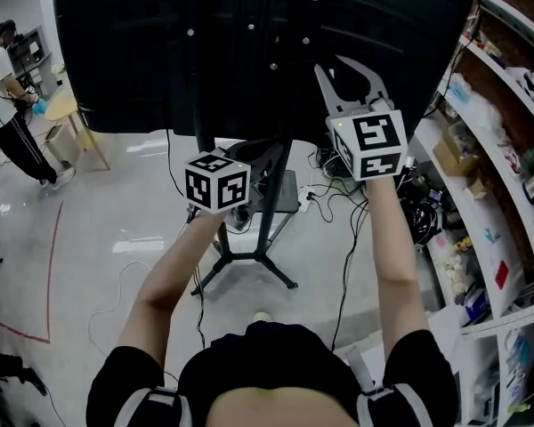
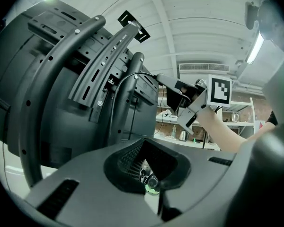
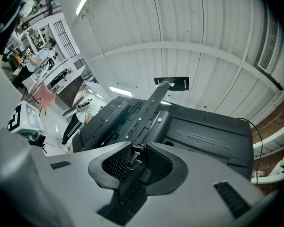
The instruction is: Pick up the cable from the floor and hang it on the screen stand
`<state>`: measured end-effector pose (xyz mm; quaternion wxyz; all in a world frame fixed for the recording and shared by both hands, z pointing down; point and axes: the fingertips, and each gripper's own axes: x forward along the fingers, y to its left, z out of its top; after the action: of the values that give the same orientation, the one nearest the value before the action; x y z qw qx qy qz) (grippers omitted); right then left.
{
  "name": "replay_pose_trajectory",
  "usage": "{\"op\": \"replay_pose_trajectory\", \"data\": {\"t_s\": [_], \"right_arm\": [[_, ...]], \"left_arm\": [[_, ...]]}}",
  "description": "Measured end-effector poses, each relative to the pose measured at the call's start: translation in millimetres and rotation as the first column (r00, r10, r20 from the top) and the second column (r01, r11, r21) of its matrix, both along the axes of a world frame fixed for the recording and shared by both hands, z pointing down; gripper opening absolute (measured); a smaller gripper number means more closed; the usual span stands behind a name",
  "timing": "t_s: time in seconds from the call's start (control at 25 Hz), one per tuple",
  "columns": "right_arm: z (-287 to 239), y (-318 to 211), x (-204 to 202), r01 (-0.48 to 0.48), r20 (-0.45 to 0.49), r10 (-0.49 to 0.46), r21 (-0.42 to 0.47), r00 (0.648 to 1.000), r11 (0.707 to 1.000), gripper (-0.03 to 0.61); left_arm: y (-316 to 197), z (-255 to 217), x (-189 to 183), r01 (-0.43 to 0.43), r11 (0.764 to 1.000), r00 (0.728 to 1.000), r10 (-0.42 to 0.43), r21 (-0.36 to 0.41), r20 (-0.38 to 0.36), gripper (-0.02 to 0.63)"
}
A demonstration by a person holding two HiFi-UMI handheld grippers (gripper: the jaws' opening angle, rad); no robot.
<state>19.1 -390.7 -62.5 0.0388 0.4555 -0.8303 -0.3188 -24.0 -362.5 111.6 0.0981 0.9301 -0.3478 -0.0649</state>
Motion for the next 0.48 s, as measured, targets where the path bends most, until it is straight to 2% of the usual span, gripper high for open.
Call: {"op": "replay_pose_trajectory", "data": {"t_s": [0.12, 0.48], "right_arm": [[-13, -9, -3, 0.020, 0.014, -0.020, -0.004, 1.000, 1.000, 0.107], [-64, -28, -17, 0.048, 0.013, -0.049, 0.065, 0.999, 0.997, 0.107]], "left_arm": [[-12, -10, 0, 0.002, 1.000, 1.000, -0.002, 0.007, 0.003, 0.005], [-49, -66, -5, -0.011, 0.998, 1.000, 0.012, 0.059, -0.018, 0.005]]}}
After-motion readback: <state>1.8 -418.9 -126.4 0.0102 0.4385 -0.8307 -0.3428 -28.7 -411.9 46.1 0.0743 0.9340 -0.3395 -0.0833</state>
